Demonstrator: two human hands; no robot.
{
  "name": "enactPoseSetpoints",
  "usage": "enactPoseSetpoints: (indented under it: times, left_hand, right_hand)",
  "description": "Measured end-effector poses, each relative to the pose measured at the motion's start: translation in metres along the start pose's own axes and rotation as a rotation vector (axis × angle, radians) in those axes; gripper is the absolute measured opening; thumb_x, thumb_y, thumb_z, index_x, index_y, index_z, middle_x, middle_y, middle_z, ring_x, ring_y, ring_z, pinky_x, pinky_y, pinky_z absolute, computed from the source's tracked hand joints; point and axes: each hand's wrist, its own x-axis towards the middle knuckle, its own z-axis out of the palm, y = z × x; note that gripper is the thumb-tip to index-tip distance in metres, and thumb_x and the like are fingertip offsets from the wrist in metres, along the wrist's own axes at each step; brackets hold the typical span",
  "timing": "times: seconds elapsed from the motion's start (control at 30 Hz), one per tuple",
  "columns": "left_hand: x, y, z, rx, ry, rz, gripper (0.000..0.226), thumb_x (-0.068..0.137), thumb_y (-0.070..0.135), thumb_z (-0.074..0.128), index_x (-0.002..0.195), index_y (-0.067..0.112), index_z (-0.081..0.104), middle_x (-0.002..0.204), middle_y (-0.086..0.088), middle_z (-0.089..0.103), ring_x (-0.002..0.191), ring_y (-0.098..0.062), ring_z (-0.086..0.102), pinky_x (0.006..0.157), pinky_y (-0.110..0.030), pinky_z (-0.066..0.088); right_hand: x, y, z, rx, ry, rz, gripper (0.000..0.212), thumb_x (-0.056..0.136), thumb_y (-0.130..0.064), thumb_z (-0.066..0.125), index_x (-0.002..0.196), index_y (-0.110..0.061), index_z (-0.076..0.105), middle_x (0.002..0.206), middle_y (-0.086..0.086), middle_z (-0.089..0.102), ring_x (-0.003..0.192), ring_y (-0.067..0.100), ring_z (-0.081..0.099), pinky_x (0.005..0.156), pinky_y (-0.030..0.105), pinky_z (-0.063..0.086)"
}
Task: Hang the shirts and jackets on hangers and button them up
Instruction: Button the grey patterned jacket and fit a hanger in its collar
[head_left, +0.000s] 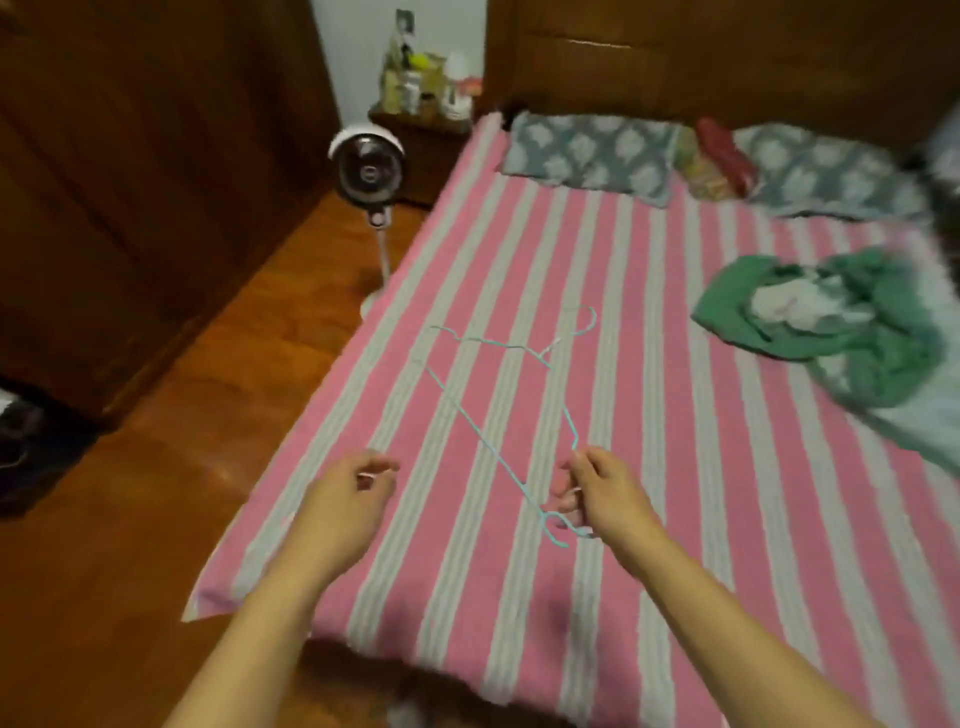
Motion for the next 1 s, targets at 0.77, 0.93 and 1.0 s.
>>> enactPoseSetpoints:
  times: [0.77, 0.93, 1.0]
  left_hand:
    - [-0.054, 0.198, 0.375, 0.276, -0.636, 0.257, 0.018, 0.104, 0.021, 0.055, 0.116, 0.02, 0.068, 0.114, 0.002, 0.065, 0.092, -0.005, 0.059, 0.069, -0.022, 0.042]
    - [-0.116, 0.213, 0.435, 0.355, -0.617, 0.189, 0.018, 0.104, 0.026, 0.054, 0.116, 0.027, 0.067, 0.122, 0.002, 0.063, 0.097, -0.008, 0.061, 0.076, -0.029, 0.047]
    - [-0.133, 0.218, 0.456, 0.386, -0.649, 0.175, 0.018, 0.103, 0.03, 0.054, 0.116, 0.03, 0.066, 0.123, 0.004, 0.063, 0.097, -0.007, 0.062, 0.075, -0.027, 0.048]
  right_hand:
    - [-0.13, 0.266, -0.428, 0.464, 0.919, 0.28, 0.023, 0.107, -0.014, 0.043, 0.102, 0.0, 0.061, 0.073, 0.014, 0.061, 0.045, 0.017, 0.064, 0.043, 0.027, 0.052]
    - [-0.105, 0.33, -0.516, -0.125, 0.64, 0.669, 0.037, 0.104, -0.026, 0.042, 0.131, -0.004, 0.053, 0.122, 0.02, 0.062, 0.106, 0.036, 0.065, 0.08, 0.036, 0.051]
    - [-0.115, 0.349, -0.532, -0.361, 0.606, 0.766, 0.038, 0.102, -0.019, 0.044, 0.136, -0.003, 0.05, 0.133, 0.02, 0.056, 0.117, 0.037, 0.058, 0.085, 0.034, 0.048]
